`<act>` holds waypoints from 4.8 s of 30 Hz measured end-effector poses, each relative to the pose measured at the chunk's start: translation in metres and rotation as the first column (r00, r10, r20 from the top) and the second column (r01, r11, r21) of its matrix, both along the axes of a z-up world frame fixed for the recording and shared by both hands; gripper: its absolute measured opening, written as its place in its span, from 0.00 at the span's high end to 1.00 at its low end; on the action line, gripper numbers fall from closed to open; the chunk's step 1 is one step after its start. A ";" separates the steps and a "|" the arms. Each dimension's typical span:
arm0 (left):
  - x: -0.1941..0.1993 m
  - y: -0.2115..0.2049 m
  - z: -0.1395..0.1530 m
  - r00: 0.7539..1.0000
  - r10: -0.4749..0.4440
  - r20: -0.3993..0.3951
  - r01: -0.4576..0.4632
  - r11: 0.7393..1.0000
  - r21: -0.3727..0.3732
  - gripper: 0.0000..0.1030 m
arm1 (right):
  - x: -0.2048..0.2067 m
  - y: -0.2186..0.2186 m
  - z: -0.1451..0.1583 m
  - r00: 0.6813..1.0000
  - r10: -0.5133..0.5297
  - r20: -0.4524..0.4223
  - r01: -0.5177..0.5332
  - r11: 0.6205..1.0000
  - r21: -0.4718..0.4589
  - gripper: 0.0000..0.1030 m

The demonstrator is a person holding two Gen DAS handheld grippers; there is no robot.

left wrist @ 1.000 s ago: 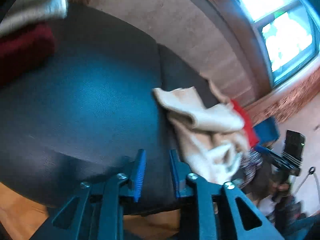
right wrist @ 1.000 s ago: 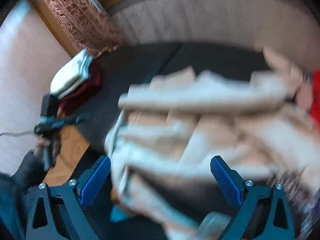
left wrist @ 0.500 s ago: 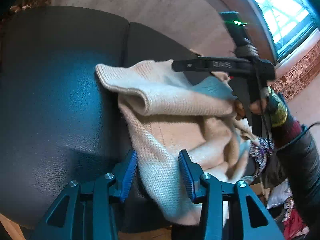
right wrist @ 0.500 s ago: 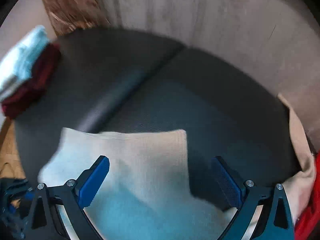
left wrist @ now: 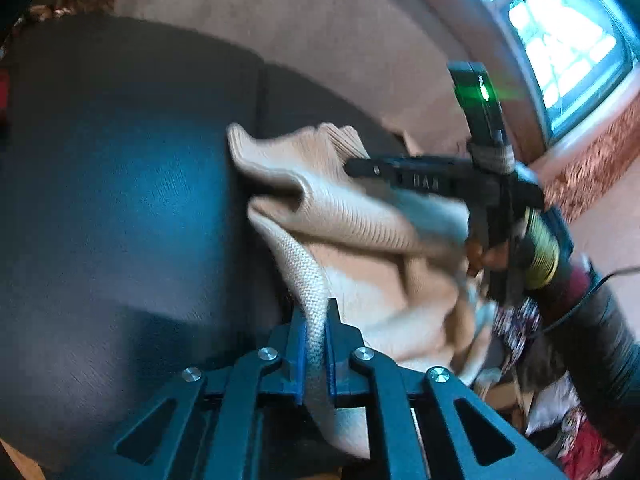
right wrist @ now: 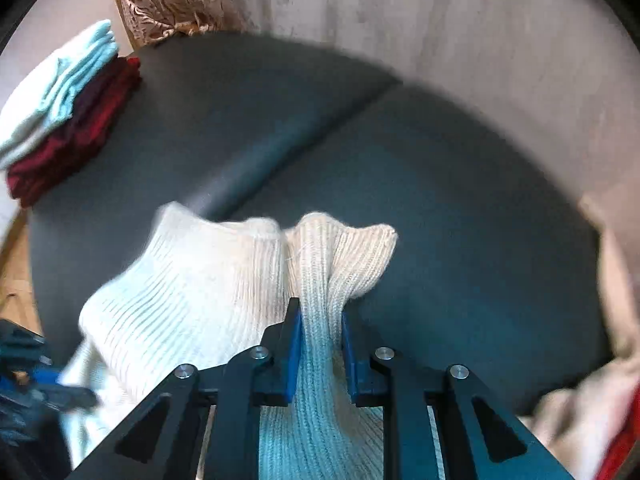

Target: Fold clothes

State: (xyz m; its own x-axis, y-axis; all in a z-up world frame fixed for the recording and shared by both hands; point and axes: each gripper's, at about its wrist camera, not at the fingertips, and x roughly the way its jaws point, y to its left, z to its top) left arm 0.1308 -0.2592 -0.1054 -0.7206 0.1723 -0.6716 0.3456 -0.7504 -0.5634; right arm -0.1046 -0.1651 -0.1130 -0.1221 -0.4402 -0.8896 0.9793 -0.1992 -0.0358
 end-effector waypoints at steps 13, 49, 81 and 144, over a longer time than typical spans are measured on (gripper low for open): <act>-0.076 -0.136 0.020 0.979 0.202 0.021 -0.199 0.976 -0.083 0.92 | -0.133 -0.089 0.072 0.898 -0.376 -0.227 0.330 0.919 -0.217 0.68; 0.016 -0.107 0.026 0.964 0.228 0.134 -0.232 0.973 0.017 0.97 | 0.130 0.095 -0.018 0.897 0.068 0.437 -0.035 0.996 -0.082 0.90; -0.057 0.156 0.027 0.815 -0.565 0.130 0.546 0.674 -0.497 0.57 | 0.055 0.258 -0.014 0.778 -0.519 0.354 0.589 0.798 -0.125 0.21; -0.022 -0.125 -0.009 0.972 0.171 0.162 -0.118 0.948 -0.295 0.79 | 0.011 0.115 0.069 0.941 -0.197 0.274 0.276 0.916 -0.289 0.35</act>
